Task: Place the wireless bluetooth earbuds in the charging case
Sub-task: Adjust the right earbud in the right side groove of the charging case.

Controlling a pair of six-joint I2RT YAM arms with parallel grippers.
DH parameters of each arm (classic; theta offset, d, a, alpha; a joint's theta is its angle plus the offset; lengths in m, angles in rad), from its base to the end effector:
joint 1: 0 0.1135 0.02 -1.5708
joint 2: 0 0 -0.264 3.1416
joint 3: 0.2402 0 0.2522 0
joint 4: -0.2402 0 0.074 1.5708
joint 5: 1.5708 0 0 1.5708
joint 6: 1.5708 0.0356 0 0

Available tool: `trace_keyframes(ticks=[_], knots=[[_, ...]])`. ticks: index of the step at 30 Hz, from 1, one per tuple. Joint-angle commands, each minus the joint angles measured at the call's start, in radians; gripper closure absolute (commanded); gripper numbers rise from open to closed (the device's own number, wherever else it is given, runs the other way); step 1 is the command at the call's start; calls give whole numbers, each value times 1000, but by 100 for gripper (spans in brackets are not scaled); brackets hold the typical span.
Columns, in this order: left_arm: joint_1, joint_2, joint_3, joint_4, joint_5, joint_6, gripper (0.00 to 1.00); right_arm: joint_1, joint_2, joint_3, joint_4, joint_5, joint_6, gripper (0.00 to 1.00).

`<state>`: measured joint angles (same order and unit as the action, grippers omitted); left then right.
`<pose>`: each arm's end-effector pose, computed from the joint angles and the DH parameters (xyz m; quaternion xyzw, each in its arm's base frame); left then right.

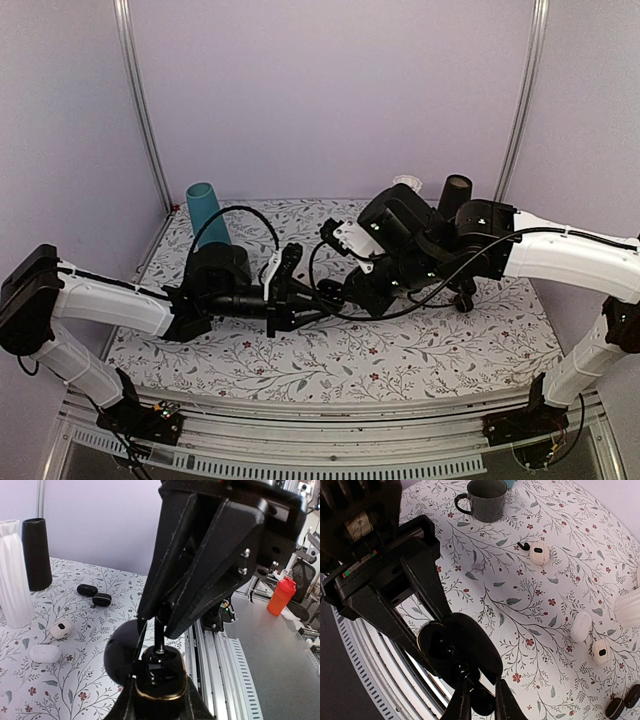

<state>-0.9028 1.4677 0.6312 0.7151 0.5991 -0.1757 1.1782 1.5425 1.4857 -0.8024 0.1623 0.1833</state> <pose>0.1726 -0.2512 0.2219 0.4372 0.5990 -0.5148 0.4301 0.1322 0.3043 0.3407 -0.4210 0.8345 0.1595 0.3176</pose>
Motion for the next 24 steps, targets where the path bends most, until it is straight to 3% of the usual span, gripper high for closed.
trace_keyframes(ticks=[1,24], knots=[[23,3,21,95,24,-32,100,8,-2,1,-35,-14,-20,96],[57,0,-3,121,83,-59,100,3,-43,-55,-6,16,-39,96]])
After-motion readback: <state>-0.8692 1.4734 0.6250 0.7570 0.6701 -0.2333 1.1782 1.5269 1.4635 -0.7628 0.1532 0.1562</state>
